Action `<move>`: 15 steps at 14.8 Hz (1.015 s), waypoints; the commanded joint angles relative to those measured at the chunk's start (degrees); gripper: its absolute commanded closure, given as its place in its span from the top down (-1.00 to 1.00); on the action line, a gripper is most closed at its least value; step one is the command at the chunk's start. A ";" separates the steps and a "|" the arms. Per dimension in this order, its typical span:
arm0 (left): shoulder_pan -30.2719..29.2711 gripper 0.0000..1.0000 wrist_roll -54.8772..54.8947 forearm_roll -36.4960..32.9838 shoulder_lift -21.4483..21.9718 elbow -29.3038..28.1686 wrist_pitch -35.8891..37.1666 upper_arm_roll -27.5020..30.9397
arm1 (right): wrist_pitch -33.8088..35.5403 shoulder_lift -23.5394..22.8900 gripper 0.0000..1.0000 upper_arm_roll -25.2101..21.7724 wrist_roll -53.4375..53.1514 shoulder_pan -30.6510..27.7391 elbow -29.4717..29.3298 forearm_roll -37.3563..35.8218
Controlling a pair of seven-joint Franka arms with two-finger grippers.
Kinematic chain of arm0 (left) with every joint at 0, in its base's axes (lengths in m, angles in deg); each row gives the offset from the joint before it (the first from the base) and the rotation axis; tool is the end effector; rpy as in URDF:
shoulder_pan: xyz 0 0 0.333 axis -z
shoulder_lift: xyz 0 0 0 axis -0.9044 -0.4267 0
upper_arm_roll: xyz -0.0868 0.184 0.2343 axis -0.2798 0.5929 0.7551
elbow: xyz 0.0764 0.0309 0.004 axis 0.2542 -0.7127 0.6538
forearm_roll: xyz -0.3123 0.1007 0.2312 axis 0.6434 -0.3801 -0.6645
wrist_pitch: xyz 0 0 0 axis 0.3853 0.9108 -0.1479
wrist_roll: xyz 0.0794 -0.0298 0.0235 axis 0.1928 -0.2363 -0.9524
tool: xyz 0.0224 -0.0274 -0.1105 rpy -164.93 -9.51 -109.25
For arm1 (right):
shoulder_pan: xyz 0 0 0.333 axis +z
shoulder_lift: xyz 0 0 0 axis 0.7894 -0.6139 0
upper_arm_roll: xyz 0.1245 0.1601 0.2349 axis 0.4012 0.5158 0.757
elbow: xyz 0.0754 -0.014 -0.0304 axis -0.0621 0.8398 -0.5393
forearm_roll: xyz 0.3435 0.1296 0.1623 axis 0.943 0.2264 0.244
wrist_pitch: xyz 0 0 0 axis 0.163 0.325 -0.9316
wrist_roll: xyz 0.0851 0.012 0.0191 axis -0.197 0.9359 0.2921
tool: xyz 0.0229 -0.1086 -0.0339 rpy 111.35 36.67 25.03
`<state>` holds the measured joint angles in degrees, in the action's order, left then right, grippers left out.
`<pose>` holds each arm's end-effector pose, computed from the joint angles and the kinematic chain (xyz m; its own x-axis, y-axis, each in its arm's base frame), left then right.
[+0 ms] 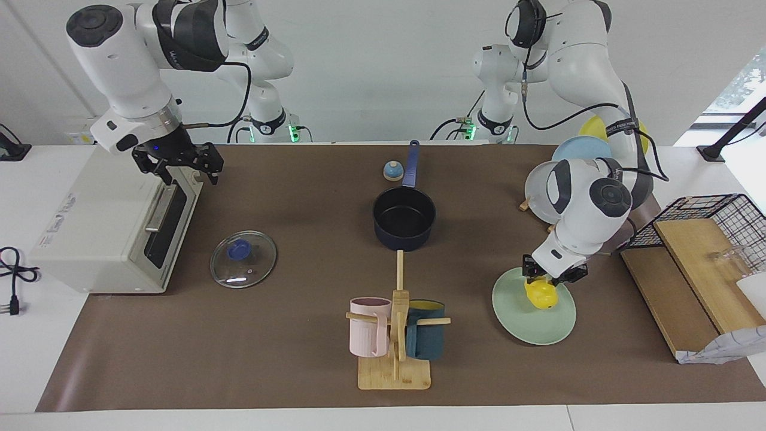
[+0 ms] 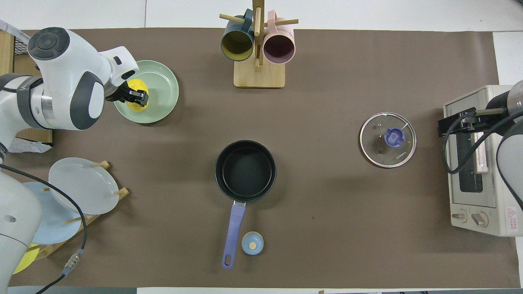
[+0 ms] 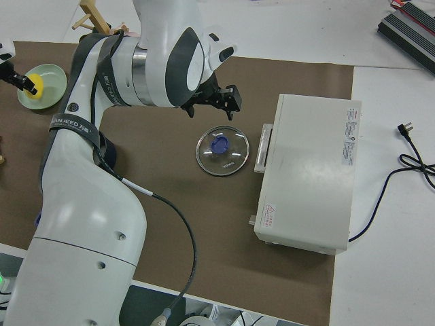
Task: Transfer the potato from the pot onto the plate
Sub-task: 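Lower the potato onto the green plate and open the left gripper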
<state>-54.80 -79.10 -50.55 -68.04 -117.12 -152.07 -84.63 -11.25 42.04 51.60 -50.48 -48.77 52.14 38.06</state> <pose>0.6786 -0.1060 0.3363 0.9585 -0.2849 0.0078 -0.2846 -0.9583 -0.0243 0.5594 -0.0107 0.5519 0.9990 0.0137 -0.0429 0.0151 -0.9994 0.0323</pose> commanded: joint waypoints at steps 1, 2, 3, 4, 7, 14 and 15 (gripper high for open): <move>-0.27 -1.00 1.05 -1.52 0.00 -0.92 -2.84 -0.41 | -0.23 0.43 1.00 -0.19 -0.90 -0.02 0.44 0.78; -0.27 -1.00 1.40 -1.52 0.00 -1.10 -3.55 -0.32 | -0.14 0.43 1.00 -0.19 -0.90 -0.02 0.44 0.78; -0.36 -1.00 1.49 -1.52 0.00 -1.37 -3.99 -0.32 | -0.14 0.43 1.00 -0.19 -0.90 -0.02 0.44 0.78; -0.36 -1.00 1.92 -1.52 -0.08 -1.45 -4.08 -0.41 | -0.14 0.43 1.00 -0.19 -0.90 -0.02 0.44 0.78; -0.36 -1.00 2.54 -1.52 -0.09 -2.33 -4.00 -0.32 | -0.14 0.43 1.00 -0.19 -0.90 -0.02 0.44 0.78; -0.62 1.00 2.11 -1.35 0.44 -1.90 -3.74 -0.32 | -0.14 0.43 1.00 -0.19 -0.90 -0.02 0.44 0.78; -0.71 1.00 1.93 -1.26 0.96 -1.29 -3.12 -0.15 | -0.14 0.43 1.00 -0.19 -0.90 -0.02 0.44 0.78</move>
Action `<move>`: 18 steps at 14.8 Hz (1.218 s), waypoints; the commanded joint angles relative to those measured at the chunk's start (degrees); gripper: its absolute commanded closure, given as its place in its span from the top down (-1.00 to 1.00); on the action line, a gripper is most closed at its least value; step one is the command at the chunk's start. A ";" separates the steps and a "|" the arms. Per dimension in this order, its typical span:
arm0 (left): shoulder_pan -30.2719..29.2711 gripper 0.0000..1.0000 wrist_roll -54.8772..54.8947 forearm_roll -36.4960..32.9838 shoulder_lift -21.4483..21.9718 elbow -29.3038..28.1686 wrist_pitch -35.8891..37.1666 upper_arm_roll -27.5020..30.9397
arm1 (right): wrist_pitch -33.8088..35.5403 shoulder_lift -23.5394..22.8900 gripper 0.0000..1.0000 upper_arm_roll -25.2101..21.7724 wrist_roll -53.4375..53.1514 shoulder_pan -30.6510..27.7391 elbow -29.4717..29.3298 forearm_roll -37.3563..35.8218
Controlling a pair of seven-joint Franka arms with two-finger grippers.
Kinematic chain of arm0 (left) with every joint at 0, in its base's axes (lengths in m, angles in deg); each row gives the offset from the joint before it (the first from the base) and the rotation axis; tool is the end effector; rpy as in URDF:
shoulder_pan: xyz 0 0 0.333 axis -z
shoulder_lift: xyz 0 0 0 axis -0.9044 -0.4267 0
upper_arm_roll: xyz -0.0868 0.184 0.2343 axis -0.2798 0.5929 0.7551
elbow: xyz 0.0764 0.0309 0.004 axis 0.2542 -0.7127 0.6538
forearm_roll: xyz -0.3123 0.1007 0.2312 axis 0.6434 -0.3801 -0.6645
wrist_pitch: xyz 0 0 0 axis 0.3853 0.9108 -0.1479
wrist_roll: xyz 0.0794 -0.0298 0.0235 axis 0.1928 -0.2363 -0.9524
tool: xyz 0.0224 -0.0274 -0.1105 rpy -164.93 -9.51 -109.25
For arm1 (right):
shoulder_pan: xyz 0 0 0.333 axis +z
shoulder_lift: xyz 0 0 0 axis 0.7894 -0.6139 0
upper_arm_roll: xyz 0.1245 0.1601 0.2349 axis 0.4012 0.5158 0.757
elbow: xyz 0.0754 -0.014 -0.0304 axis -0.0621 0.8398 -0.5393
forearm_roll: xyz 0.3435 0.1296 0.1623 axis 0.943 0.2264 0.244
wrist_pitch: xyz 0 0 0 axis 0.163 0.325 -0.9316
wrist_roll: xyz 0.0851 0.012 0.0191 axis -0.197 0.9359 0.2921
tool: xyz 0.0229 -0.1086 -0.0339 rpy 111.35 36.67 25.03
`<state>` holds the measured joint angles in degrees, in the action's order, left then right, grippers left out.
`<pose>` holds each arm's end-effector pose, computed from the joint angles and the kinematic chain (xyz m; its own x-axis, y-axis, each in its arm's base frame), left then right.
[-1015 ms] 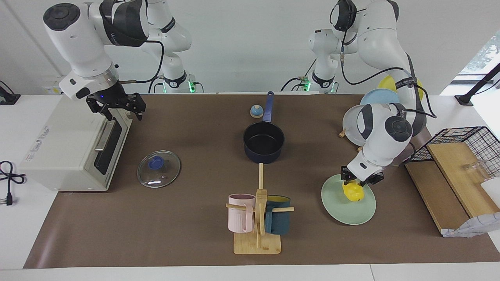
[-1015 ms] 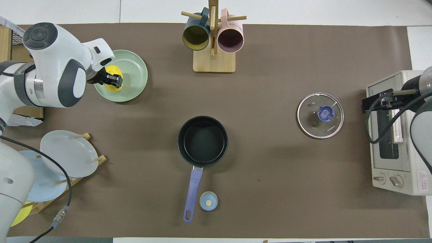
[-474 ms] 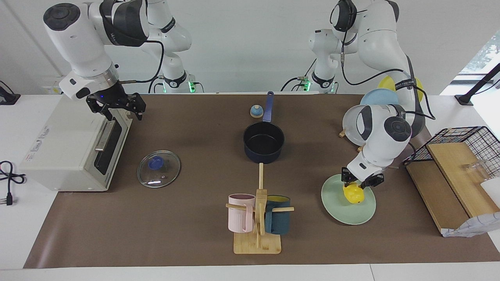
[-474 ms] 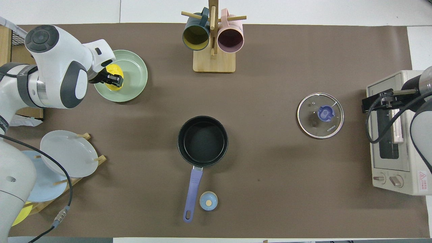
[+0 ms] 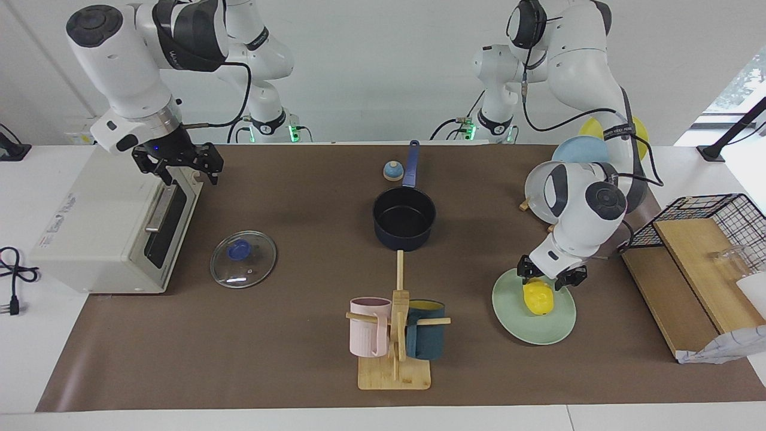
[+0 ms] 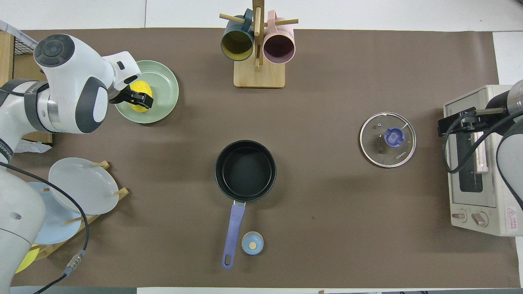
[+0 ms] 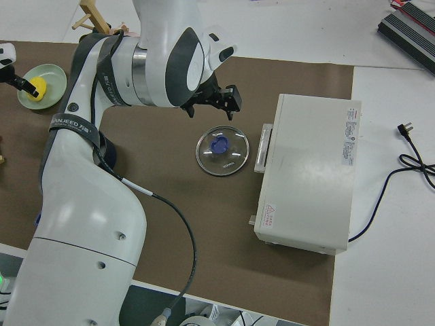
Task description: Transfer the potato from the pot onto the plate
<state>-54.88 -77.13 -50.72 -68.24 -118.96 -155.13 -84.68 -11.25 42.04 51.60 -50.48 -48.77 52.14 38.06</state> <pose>0.6770 -0.1052 0.3236 0.9473 -0.3194 0.0242 -0.3187 -0.9474 -0.0292 0.5594 -0.0107 0.5519 0.9990 0.0137 -0.0429 0.0151 -0.9994 0.0323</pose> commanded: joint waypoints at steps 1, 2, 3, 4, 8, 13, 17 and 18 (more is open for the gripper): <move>-0.63 1.00 -0.39 -1.01 2.74 0.73 0.81 0.25 | -0.14 0.43 1.00 -0.19 -0.81 -0.02 0.44 0.78; -0.98 1.00 -1.09 -0.92 4.67 0.65 1.77 0.52 | -0.14 0.43 1.00 -0.19 -0.90 -0.02 0.44 0.78; -1.94 1.00 -2.32 -0.92 6.95 0.73 3.61 0.52 | -0.14 0.43 1.00 -0.19 -0.90 -0.02 0.44 0.78; -2.13 1.00 -4.50 -0.92 9.15 0.73 5.72 0.61 | -0.14 0.43 1.00 -0.19 -0.90 -0.02 0.44 0.78; -2.22 1.00 -10.05 -1.01 18.11 0.73 14.15 1.13 | -0.14 0.43 1.00 -0.19 -0.90 -0.02 0.44 0.78; -2.04 1.00 -13.05 -1.01 27.00 0.56 24.79 1.13 | -0.14 0.43 1.00 -0.19 -0.90 -0.02 0.44 0.78; -2.04 1.00 -13.14 -1.01 31.14 -0.32 32.96 0.96 | -0.14 0.43 1.00 -0.19 -0.90 -0.02 0.44 0.78; -1.87 1.00 -13.66 -1.01 31.58 -0.67 34.20 0.70 | -0.14 0.43 1.00 -0.19 -0.90 -0.02 0.44 0.78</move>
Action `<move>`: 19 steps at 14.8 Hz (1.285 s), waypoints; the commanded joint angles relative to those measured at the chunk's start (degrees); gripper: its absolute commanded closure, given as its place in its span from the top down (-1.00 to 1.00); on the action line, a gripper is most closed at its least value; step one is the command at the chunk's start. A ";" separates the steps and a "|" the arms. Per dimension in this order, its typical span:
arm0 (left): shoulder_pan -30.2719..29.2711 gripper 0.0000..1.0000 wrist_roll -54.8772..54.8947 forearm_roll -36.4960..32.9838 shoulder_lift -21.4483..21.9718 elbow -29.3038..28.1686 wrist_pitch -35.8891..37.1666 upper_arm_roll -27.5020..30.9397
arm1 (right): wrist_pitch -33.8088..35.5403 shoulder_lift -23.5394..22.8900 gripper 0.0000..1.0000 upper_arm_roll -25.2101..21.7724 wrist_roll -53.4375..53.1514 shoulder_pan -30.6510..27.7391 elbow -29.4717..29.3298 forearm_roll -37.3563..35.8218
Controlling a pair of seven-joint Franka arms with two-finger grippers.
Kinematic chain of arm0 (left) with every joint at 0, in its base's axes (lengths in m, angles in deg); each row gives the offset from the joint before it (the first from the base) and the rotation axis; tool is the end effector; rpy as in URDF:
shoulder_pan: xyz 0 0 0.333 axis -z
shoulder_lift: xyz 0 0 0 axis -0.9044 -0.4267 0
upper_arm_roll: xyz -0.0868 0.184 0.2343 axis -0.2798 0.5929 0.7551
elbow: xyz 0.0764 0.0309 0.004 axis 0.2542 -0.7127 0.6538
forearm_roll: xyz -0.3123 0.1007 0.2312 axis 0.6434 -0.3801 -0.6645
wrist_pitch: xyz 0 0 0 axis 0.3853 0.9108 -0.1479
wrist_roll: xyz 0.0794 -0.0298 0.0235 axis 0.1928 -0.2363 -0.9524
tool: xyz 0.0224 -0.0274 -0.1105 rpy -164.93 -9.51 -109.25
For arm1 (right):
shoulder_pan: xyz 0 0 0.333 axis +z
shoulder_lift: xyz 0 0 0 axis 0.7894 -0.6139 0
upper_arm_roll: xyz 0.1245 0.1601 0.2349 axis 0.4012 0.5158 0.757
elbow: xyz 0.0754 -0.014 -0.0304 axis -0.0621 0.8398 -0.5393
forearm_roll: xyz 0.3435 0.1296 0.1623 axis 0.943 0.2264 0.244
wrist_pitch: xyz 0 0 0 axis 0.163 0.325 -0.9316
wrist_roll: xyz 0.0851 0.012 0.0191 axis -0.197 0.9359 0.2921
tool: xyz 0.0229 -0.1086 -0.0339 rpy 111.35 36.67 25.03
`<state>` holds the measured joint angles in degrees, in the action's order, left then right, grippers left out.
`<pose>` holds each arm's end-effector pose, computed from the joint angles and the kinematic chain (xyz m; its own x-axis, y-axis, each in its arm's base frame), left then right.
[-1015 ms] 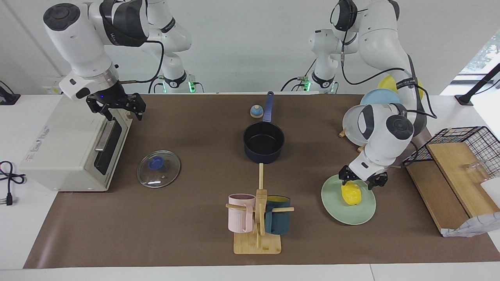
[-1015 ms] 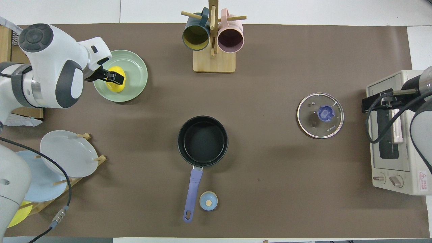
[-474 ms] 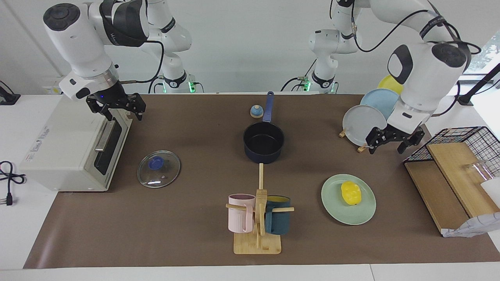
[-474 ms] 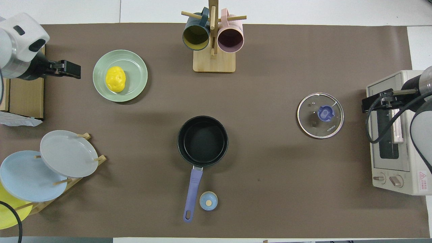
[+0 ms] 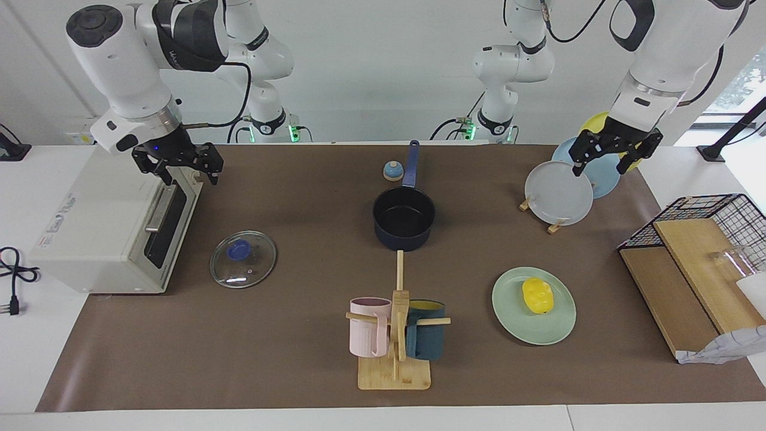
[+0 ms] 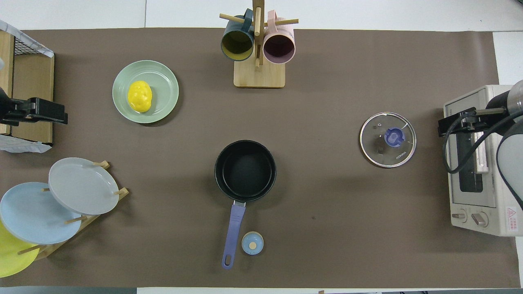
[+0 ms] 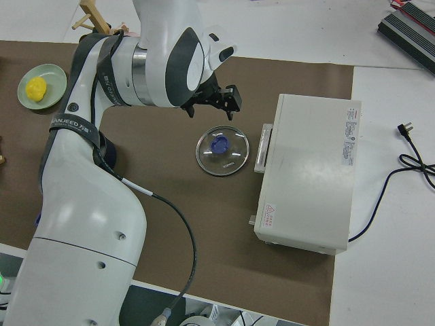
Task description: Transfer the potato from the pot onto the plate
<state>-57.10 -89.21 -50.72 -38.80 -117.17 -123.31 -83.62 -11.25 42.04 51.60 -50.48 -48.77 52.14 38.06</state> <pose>0.5515 -0.0507 0.6134 0.9988 -0.0447 0.0192 -0.0443 -0.9989 -0.0170 0.5594 -0.0107 0.5519 0.9990 0.0137 -0.0429 0.0151 -0.9994 0.0323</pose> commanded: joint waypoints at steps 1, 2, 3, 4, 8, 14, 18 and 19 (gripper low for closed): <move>0.44 1.00 -3.16 -1.01 2.84 -3.42 3.18 -0.54 | -0.14 0.43 1.00 -0.19 -0.90 -0.02 0.44 0.78; 0.18 1.00 -4.48 -0.92 3.54 -4.82 2.40 -0.98 | -0.14 0.43 1.00 -0.19 -0.90 -0.02 0.44 0.78; -0.34 1.00 -4.93 -0.74 3.55 -5.53 1.79 -2.20 | -0.14 0.43 1.00 -0.19 -0.90 -0.02 0.44 0.78; -3.05 1.00 -4.76 0.13 3.55 -5.80 0.65 -3.60 | -0.14 0.43 1.00 -0.19 -0.90 -0.02 0.44 0.78; -5.98 1.00 -4.84 1.98 3.02 -5.81 -4.63 -6.96 | -0.14 0.43 1.00 -0.19 -0.90 -0.02 0.44 0.78; -5.10 1.00 -4.93 4.35 3.37 -6.51 0.38 -6.43 | -0.14 0.43 1.00 -0.19 -0.90 -0.02 0.44 0.78; -4.74 1.00 -4.84 4.44 3.20 -6.51 0.11 -6.34 | -0.14 0.43 1.00 -0.19 -0.90 -0.02 0.44 0.78; -4.83 1.00 -4.84 4.44 3.28 -6.51 0.20 -6.34 | -0.14 0.43 1.00 -0.19 -0.90 -0.02 0.44 0.78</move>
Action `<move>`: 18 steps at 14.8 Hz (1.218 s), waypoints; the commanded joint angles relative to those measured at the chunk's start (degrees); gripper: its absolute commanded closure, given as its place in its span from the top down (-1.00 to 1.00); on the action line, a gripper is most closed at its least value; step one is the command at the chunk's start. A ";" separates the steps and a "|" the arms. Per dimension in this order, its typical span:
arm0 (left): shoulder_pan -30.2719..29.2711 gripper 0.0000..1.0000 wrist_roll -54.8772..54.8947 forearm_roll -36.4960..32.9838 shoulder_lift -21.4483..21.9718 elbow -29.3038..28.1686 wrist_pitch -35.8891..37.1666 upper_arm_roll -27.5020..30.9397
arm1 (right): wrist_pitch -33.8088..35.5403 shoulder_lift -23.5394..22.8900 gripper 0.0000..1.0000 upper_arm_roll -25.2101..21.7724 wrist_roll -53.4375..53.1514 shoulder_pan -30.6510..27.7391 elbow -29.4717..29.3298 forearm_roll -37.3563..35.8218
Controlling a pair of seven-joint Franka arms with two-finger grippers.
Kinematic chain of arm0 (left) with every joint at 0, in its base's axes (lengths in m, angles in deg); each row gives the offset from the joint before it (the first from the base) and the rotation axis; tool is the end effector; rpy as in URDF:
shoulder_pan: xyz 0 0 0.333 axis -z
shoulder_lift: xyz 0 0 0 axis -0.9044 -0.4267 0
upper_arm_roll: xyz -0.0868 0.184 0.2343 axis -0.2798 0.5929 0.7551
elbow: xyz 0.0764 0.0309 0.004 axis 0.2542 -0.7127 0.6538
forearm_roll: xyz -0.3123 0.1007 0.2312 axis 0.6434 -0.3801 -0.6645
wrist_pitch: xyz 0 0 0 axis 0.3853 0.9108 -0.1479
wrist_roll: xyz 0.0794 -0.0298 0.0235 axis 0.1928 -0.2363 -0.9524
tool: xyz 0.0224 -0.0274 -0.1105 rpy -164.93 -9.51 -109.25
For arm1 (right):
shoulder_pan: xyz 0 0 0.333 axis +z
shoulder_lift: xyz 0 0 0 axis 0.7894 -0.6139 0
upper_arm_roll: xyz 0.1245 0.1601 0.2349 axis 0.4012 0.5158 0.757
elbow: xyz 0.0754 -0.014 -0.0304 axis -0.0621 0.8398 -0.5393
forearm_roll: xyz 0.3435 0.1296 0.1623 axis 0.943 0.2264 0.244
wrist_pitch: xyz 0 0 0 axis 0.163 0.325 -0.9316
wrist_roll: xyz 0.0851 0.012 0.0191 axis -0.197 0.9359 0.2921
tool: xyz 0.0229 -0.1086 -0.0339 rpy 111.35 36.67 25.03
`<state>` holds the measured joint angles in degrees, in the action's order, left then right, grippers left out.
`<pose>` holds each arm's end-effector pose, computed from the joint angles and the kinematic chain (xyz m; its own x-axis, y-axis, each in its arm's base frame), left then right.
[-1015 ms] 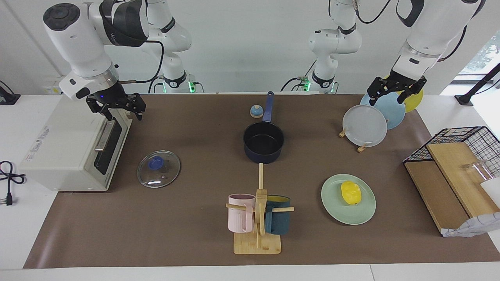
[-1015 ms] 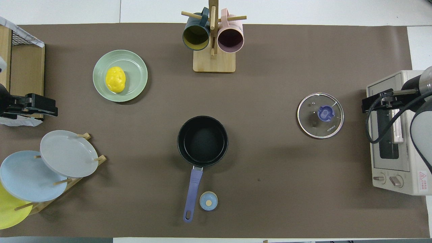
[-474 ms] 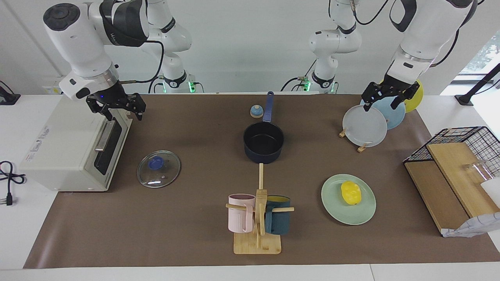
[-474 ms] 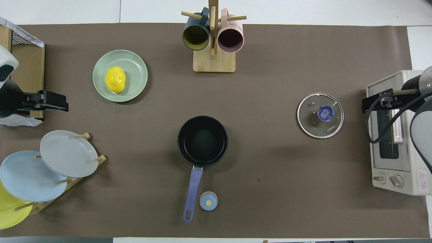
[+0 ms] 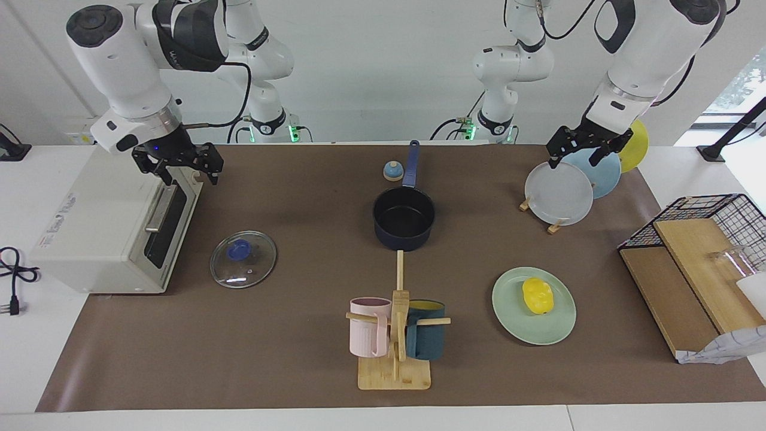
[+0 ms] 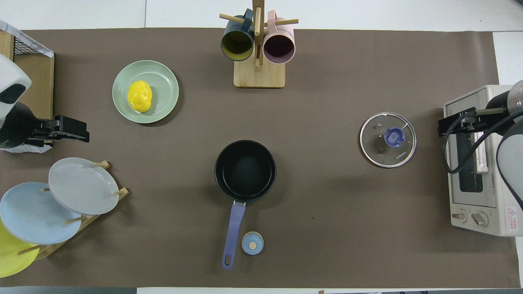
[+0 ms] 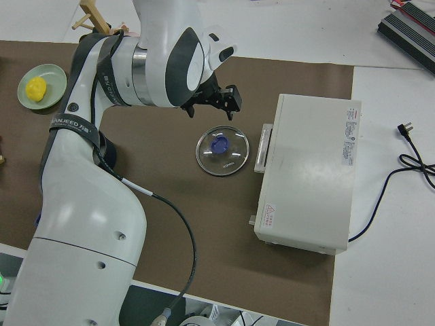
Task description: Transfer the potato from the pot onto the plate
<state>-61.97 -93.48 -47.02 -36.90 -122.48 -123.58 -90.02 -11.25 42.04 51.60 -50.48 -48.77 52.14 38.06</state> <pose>0.5363 -0.0728 0.5873 0.9991 0.0051 -0.0415 0.0065 -0.9994 0.0349 0.5594 -0.0107 0.5519 0.9990 0.0137 -0.0429 0.0151 -0.9994 0.0323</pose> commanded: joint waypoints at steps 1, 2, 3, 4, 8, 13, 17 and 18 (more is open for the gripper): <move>-0.13 1.00 -0.48 0.74 1.47 -1.19 0.55 0.05 | -0.14 0.43 1.00 -0.19 -0.90 -0.02 0.44 0.78; -0.22 1.00 -0.39 0.74 1.55 -1.10 0.73 0.05 | -0.14 0.43 1.00 -0.19 -0.90 -0.02 0.44 0.78; -0.39 1.00 -0.39 0.74 1.55 -1.10 0.73 0.05 | -0.14 0.43 1.00 -0.19 -0.90 -0.02 0.44 0.78; -0.40 1.00 -0.22 0.74 1.55 -0.93 0.90 0.05 | -0.14 0.43 1.00 -0.19 -0.90 -0.02 0.44 0.78; -0.57 1.00 0.22 0.65 1.38 -0.66 0.47 0.05 | -0.14 0.43 1.00 -0.19 -0.90 -0.02 0.44 0.78; 0.04 1.00 0.22 0.65 1.47 -0.67 0.47 -0.04 | -0.14 0.43 1.00 -0.19 -0.90 -0.02 0.44 0.78; -0.39 1.00 -0.13 0.65 1.47 -0.58 0.55 -0.04 | -0.14 0.43 1.00 -0.19 -0.90 -0.02 0.44 0.78; -0.48 1.00 -0.13 0.65 1.55 -0.58 0.99 -0.04 | -0.14 0.43 1.00 -0.19 -0.90 -0.02 0.44 0.78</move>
<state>-62.04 -93.46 -47.02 -36.54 -122.48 -123.52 -90.07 -11.25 42.04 51.60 -50.48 -48.77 52.14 38.06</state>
